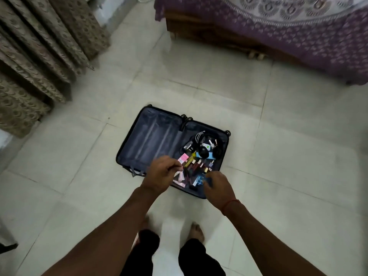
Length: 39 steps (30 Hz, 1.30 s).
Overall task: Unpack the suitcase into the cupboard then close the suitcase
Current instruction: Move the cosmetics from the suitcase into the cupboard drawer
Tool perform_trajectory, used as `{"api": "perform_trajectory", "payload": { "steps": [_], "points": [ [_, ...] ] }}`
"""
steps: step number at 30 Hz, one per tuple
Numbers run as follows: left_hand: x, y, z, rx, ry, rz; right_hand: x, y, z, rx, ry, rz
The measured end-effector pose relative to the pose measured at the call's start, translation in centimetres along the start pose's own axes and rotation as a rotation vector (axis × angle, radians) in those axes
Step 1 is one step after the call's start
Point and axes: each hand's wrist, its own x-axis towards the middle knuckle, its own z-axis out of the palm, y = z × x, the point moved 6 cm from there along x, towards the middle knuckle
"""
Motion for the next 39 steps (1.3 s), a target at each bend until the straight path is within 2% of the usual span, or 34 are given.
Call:
{"api": "perform_trajectory", "payload": {
  "steps": [3,8,11,13,17,20,23,25,27,30,32,34,39],
  "points": [
    [2.4,-8.0,7.3,0.027,-0.056,-0.036,5.1,4.8,6.1,0.009,-0.034,0.047],
    [4.5,-22.2,19.1,0.091,-0.183,-0.418,14.5,13.6,17.8,-0.051,-0.097,0.047],
    [5.9,-29.6,24.5,0.184,-0.288,-0.54,19.6,18.2,23.4,-0.108,-0.07,0.032],
    [6.9,-34.5,28.1,0.148,-0.39,-0.591,22.7,20.9,26.3,-0.12,-0.017,-0.028],
    [8.1,-41.4,33.9,0.023,-0.564,-0.669,27.3,24.5,30.8,-0.125,0.082,-0.223],
    [8.0,-44.6,37.6,-0.145,-0.678,-0.859,28.3,25.4,34.4,-0.191,0.076,-0.485],
    [8.6,-46.1,39.8,-0.202,-0.813,-0.87,28.4,25.8,37.2,-0.325,0.048,-0.755],
    [8.9,-47.0,40.5,-0.251,-0.824,-0.858,28.4,26.1,38.8,-0.436,0.077,-0.873],
    [8.8,-47.6,40.7,-0.253,-0.834,-0.835,28.4,26.1,39.6,-0.473,0.124,-0.833],
    [8.6,-49.3,40.8,-0.122,-0.763,-0.744,29.4,26.0,39.6,-0.503,0.208,-0.534],
    [9.1,-49.9,40.7,-0.086,-0.675,-0.689,30.0,26.2,40.4,-0.651,0.096,-0.386],
    [9.3,-50.1,40.6,-0.14,-0.629,-0.71,30.1,26.2,41.4,-0.766,-0.035,-0.337],
    [9.1,-49.0,40.4,-0.269,-0.694,-0.777,29.4,25.1,43.0,-0.74,-0.147,-0.257]
  ]
}}
